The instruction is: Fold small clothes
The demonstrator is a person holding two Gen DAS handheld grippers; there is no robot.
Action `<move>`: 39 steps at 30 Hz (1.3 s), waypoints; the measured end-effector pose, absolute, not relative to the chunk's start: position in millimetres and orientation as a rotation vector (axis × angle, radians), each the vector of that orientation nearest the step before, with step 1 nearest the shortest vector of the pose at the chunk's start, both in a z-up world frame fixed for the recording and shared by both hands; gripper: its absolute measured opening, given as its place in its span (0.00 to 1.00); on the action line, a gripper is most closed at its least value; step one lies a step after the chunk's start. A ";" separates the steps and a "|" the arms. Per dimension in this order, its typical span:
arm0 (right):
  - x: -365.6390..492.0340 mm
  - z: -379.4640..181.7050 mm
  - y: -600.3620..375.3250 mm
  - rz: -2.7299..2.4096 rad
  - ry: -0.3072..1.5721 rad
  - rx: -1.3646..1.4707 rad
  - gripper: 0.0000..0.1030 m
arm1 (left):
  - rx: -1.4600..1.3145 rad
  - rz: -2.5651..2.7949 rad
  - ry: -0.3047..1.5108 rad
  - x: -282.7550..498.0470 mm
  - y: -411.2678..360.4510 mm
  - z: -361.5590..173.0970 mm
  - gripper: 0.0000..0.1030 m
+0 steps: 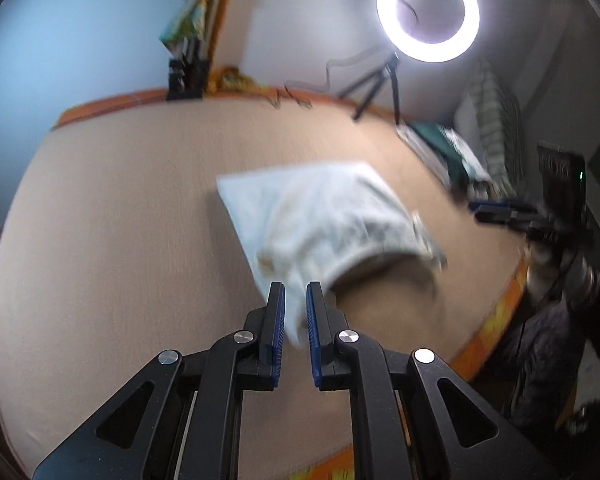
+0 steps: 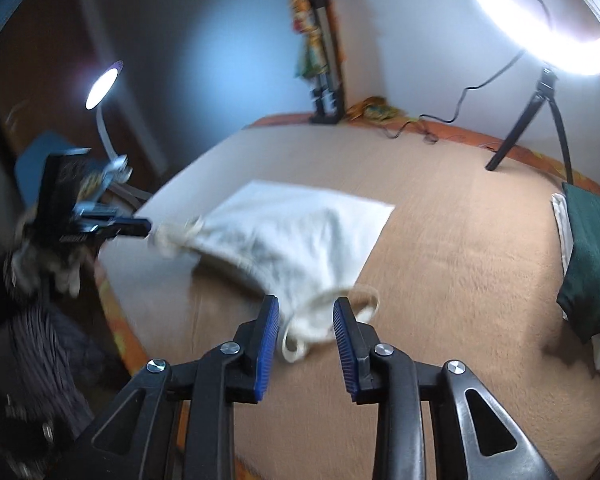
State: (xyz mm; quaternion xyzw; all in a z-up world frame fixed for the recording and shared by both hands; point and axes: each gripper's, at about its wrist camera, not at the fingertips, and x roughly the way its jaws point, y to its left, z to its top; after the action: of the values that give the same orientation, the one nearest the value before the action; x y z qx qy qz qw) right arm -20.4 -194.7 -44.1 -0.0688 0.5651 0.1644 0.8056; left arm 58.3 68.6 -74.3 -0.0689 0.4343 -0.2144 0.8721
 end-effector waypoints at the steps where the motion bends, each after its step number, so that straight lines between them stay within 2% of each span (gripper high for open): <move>1: -14.3 -48.6 -192.5 0.334 1.210 -0.137 0.30 | -0.175 -0.447 0.895 63.2 69.1 -72.2 0.09; 5: 0.7 -67.8 -176.9 0.317 1.235 -0.164 0.30 | -0.291 -0.428 0.845 82.2 73.0 -67.4 0.09; 14: 11.1 -106.6 -171.7 0.311 1.380 -0.148 0.31 | -0.234 -0.416 1.060 104.2 45.6 -123.6 0.09; 21: -1.5 -110.3 -189.6 0.336 1.474 -0.129 0.33 | -0.212 -0.419 1.095 78.6 48.8 -128.4 0.09; 22: -2.5 -104.8 -192.2 0.346 1.460 -0.118 0.33 | -0.233 -0.415 1.083 76.5 52.7 -126.1 0.09; 24: -1.4 -90.2 -198.8 0.365 1.412 -0.077 0.44 | -0.287 -0.406 1.056 75.0 61.3 -120.7 0.09; 25: 1.0 -83.5 -203.5 0.366 1.385 -0.044 0.59 | -0.331 -0.400 1.042 75.3 67.0 -118.0 0.12; 26: 3.1 -79.9 -208.4 0.361 1.362 -0.013 0.70 | -0.376 -0.394 1.038 77.1 71.5 -117.9 0.20; 27: 7.5 -75.4 -215.1 0.351 1.335 0.031 0.72 | -0.412 -0.388 1.038 78.7 74.8 -118.9 0.28; 28: 12.0 -73.8 -222.1 0.338 1.319 0.077 0.72 | -0.471 -0.385 1.038 80.7 79.4 -121.1 0.45; 29: 16.4 -75.2 -227.3 0.328 1.313 0.116 0.72 | -0.546 -0.386 1.038 82.9 84.8 -125.3 0.54; 33: 37.4 -88.9 -251.6 0.262 1.307 0.282 0.72 | -0.684 -0.385 1.066 90.0 92.5 -138.1 0.54; 39: 57.2 -113.5 -255.4 0.247 1.365 0.319 0.67 | -0.764 -0.396 1.094 95.6 94.9 -153.5 0.54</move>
State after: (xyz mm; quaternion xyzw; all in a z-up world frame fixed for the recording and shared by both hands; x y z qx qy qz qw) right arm 57.2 -255.4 -113.5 0.1464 0.6263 0.1132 0.7573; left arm 95.6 94.9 -153.5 -0.3520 0.5040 -0.1823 0.7673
